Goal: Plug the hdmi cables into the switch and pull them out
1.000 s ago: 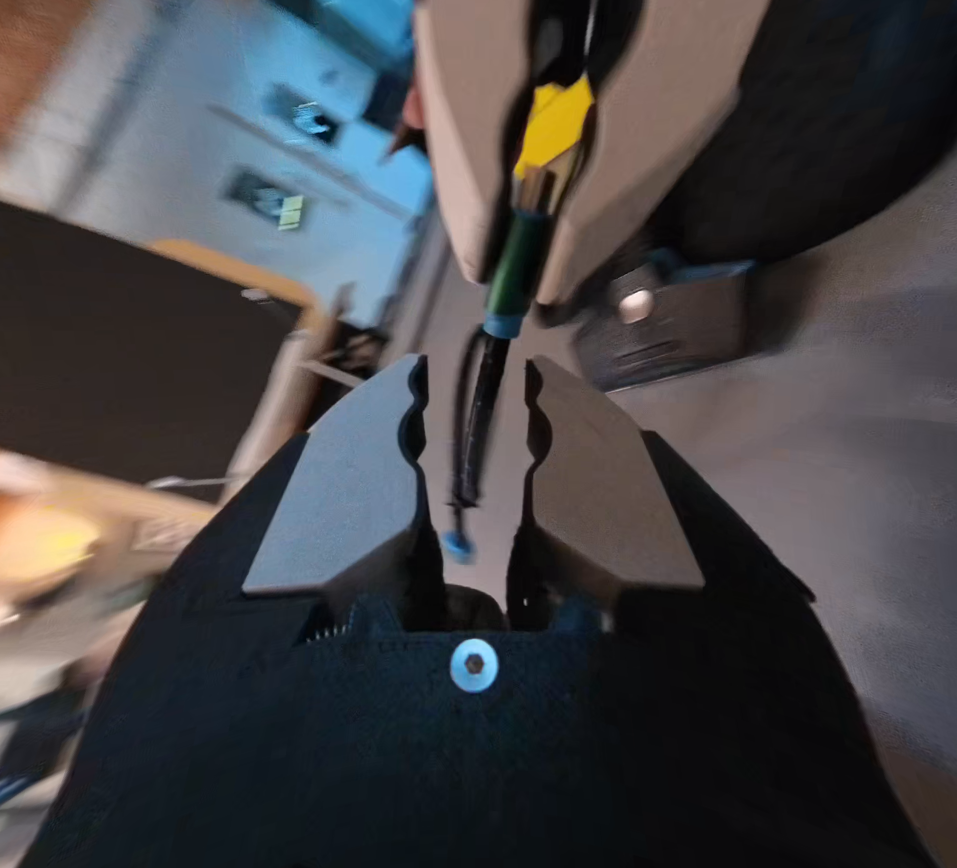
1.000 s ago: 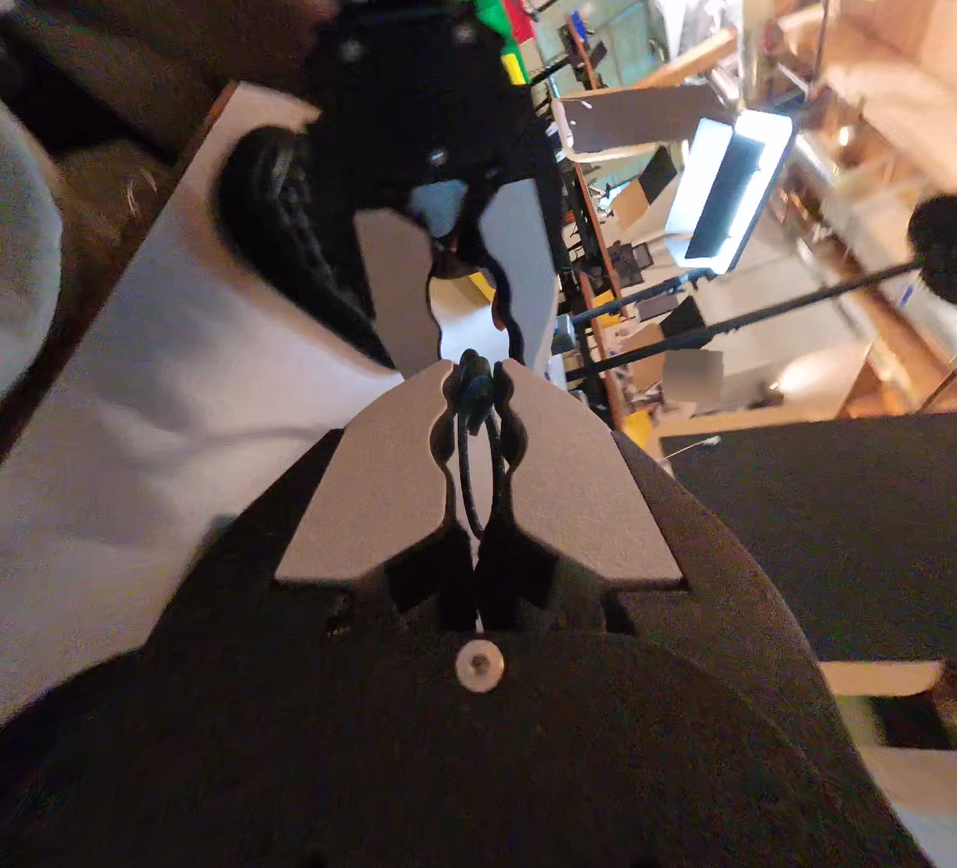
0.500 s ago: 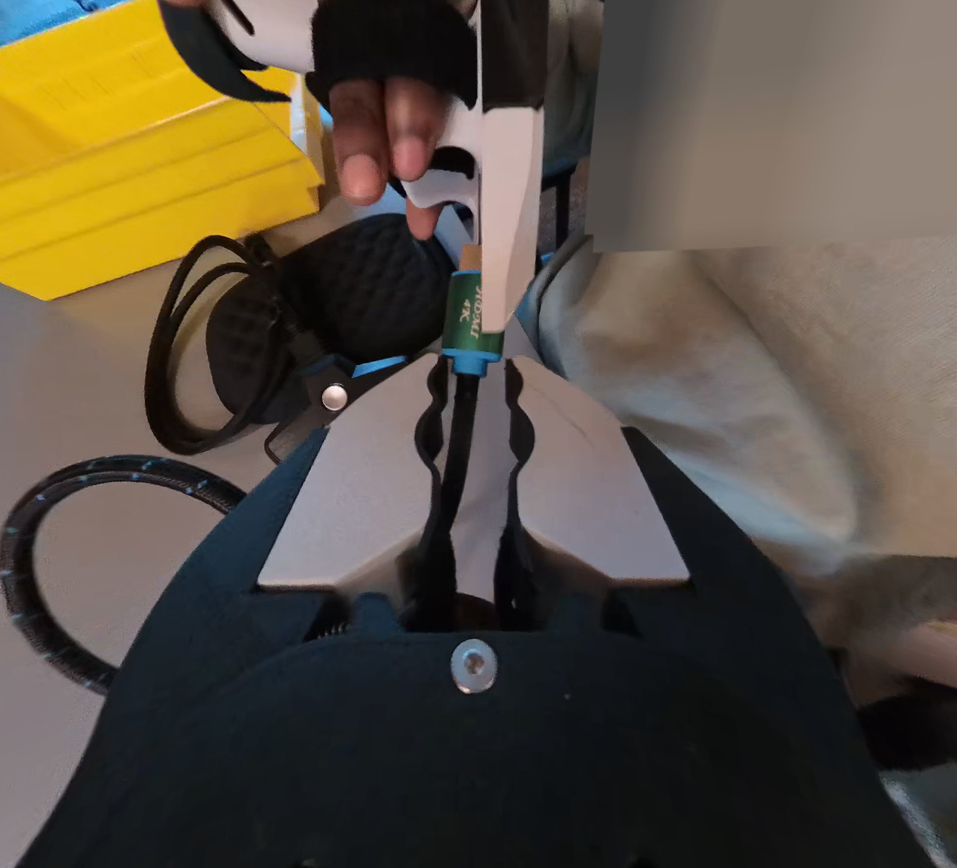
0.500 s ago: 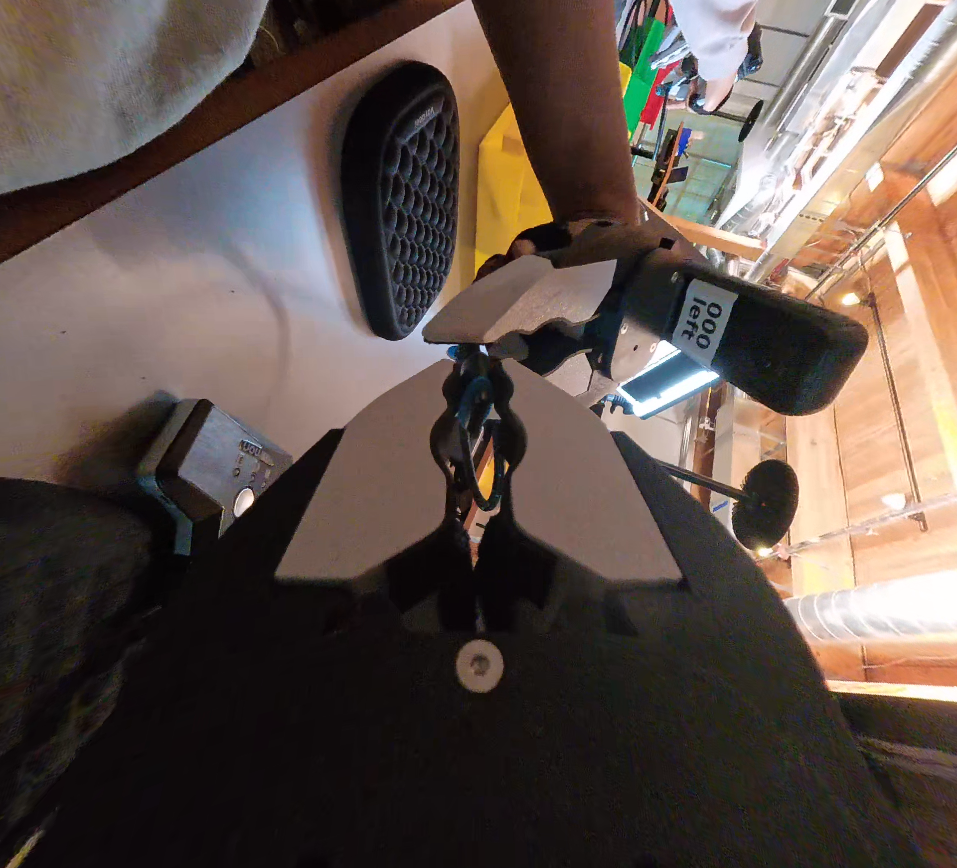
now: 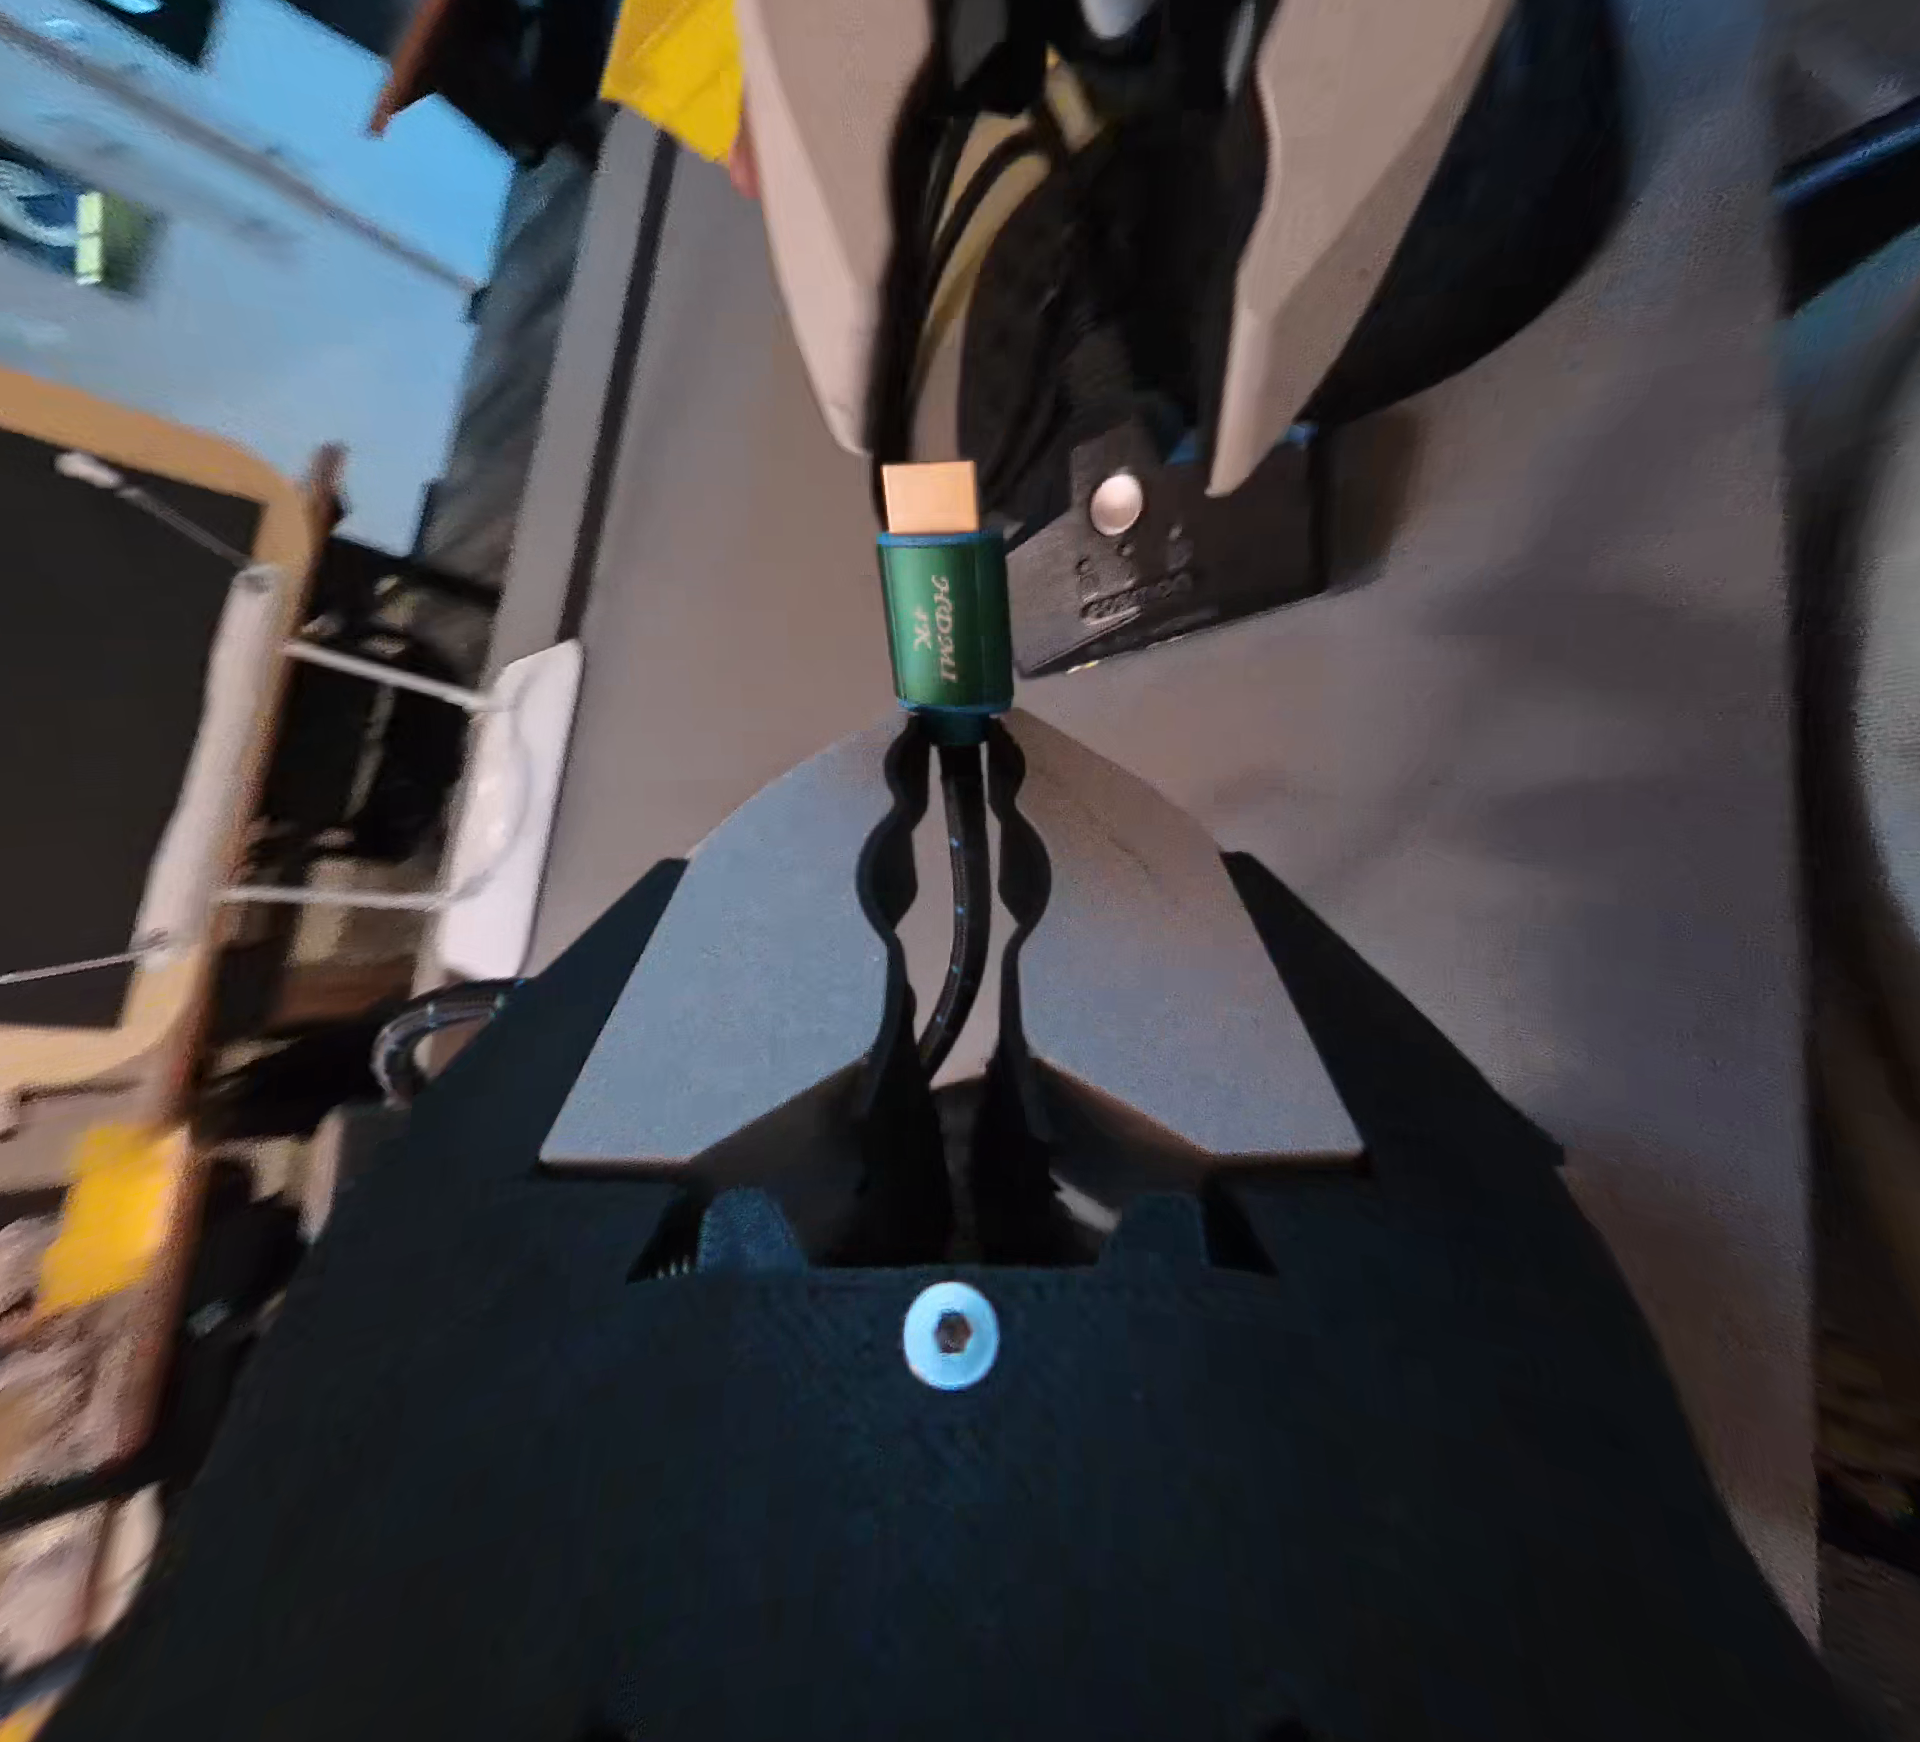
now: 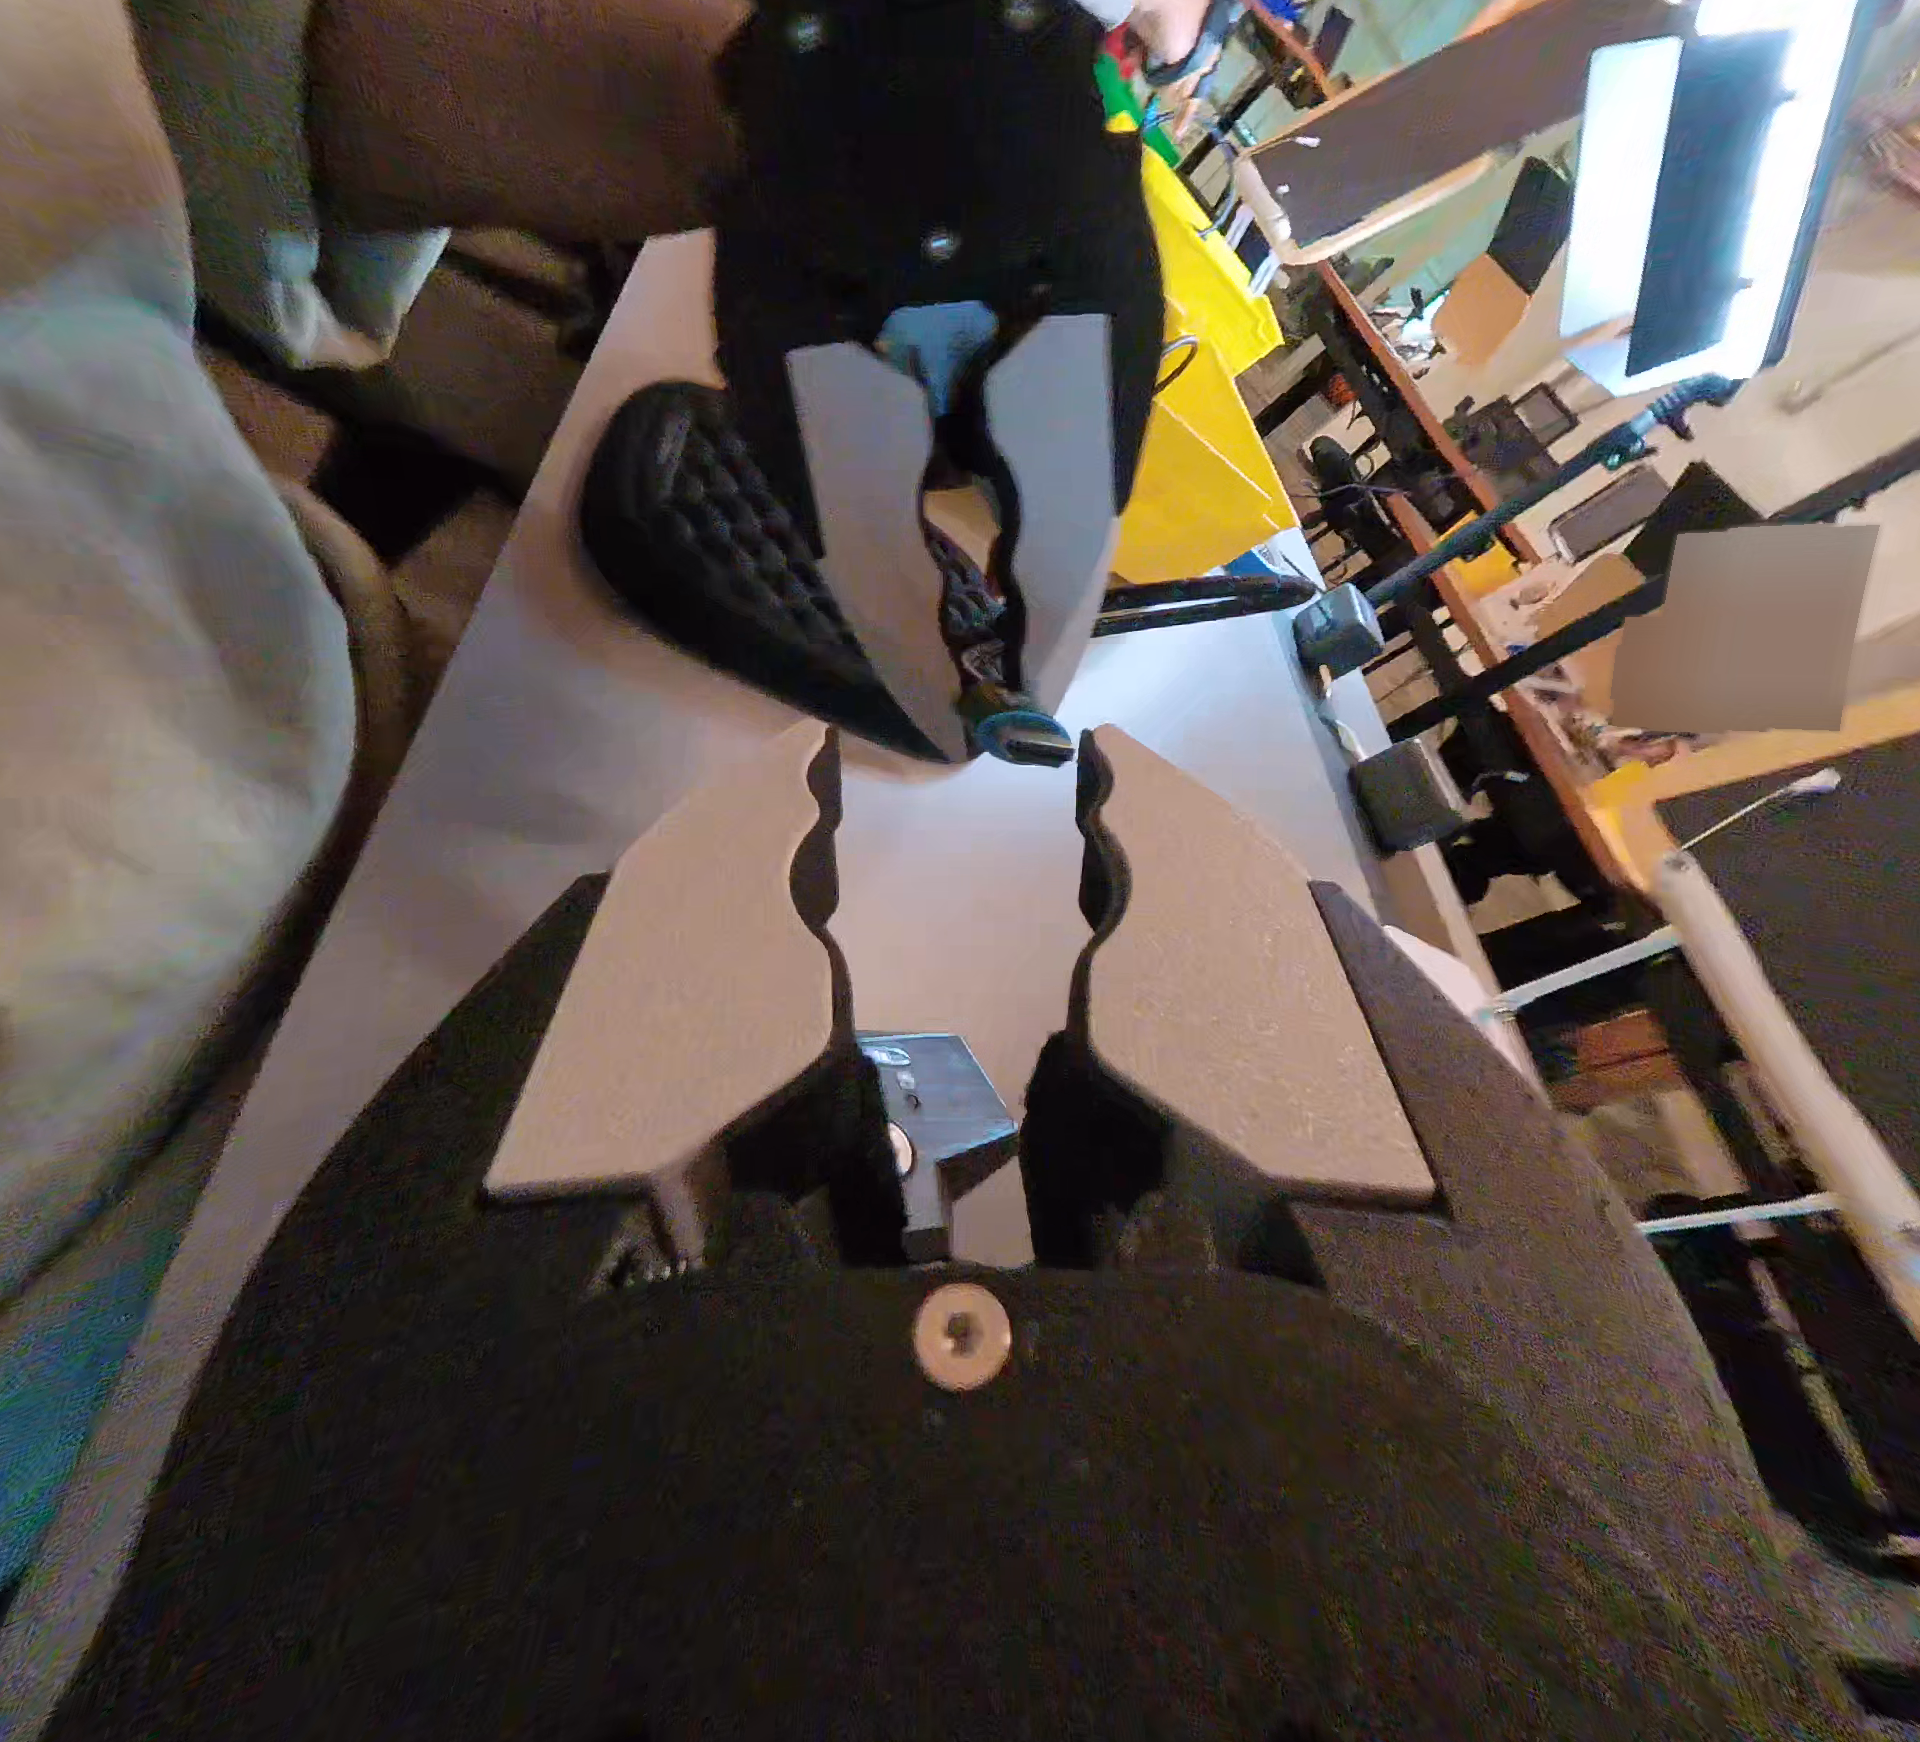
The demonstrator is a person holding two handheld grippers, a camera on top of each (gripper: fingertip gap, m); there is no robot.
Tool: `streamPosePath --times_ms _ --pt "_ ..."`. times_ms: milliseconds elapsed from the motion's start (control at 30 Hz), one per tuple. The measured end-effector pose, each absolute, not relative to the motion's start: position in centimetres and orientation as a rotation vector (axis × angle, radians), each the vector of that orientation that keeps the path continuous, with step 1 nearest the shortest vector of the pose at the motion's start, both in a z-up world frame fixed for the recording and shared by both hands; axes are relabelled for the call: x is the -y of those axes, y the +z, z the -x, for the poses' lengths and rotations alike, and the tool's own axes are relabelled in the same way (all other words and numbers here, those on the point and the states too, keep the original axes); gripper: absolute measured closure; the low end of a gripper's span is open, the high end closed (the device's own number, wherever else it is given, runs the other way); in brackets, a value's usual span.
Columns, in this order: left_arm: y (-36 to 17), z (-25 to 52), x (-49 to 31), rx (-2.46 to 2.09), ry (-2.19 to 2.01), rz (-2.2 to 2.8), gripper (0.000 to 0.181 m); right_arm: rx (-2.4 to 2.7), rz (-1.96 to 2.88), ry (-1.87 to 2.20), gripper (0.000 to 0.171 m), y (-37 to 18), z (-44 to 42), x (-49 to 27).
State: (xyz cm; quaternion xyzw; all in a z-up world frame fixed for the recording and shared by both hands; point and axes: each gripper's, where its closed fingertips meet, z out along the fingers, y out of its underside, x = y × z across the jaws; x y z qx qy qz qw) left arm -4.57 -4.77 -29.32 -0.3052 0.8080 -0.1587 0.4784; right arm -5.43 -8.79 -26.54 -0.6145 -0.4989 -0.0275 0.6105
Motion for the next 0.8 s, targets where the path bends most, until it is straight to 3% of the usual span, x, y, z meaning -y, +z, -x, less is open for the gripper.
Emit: streamPosePath --times_ms 233,300,367,533,667,800 --pt "-30.4 4.7 4.8 -1.946 -0.286 0.788 0.171 1.215 1.523 -0.167 0.128 -28.3 5.4 6.9" --pt "-30.9 4.7 4.9 -1.962 -0.287 0.793 0.170 1.244 1.566 -0.167 0.146 -28.9 5.3 6.6" --pt "-31.1 4.7 5.0 -1.957 -0.312 0.803 0.170 1.258 1.583 -0.143 0.150 -29.0 5.2 6.5" --pt "-30.8 4.8 6.7 -1.917 -0.699 0.782 0.170 1.275 1.482 -0.008 0.151 -28.8 5.5 7.4" --pt "-29.3 5.7 8.7 -1.821 -1.183 0.767 0.155 1.231 1.350 0.161 0.152 -28.1 5.6 8.6" --pt "-29.2 5.3 8.5 -1.777 -1.201 0.779 0.146 1.181 1.280 0.259 0.153 -27.7 5.6 9.0"
